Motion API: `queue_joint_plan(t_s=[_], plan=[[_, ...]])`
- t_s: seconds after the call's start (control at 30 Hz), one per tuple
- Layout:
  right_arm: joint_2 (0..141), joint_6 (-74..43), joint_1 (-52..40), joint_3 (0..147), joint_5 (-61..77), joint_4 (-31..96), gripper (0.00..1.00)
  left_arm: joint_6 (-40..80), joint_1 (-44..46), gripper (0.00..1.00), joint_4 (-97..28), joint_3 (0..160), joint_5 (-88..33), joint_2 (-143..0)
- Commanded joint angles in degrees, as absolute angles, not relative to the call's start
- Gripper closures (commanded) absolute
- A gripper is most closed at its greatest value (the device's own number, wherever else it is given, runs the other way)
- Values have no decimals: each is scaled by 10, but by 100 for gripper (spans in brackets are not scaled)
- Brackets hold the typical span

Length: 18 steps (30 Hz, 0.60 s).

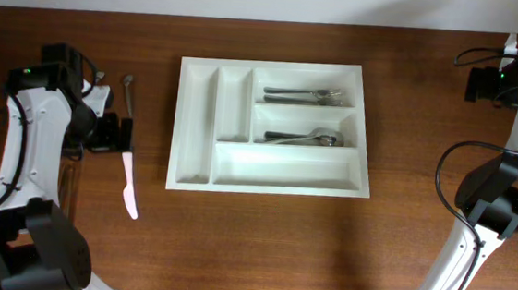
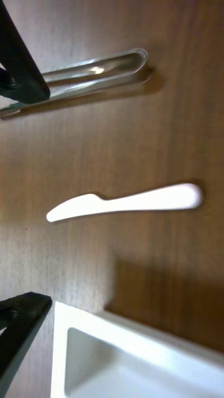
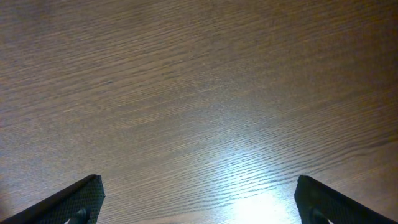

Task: Pack container
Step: 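Lower the left gripper over the silver tongs, aligning with them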

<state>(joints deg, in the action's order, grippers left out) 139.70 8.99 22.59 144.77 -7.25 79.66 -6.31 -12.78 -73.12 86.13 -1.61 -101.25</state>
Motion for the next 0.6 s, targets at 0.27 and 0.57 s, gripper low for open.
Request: queue_joint_plan(t_s=[0.27, 0.57], plan=[[1399, 86, 229, 1445, -71, 797, 1, 43, -131, 1, -683, 825, 40, -1053], [1399, 86, 229, 1445, -71, 796, 1, 42, -145, 1, -685, 825, 265, -1053]])
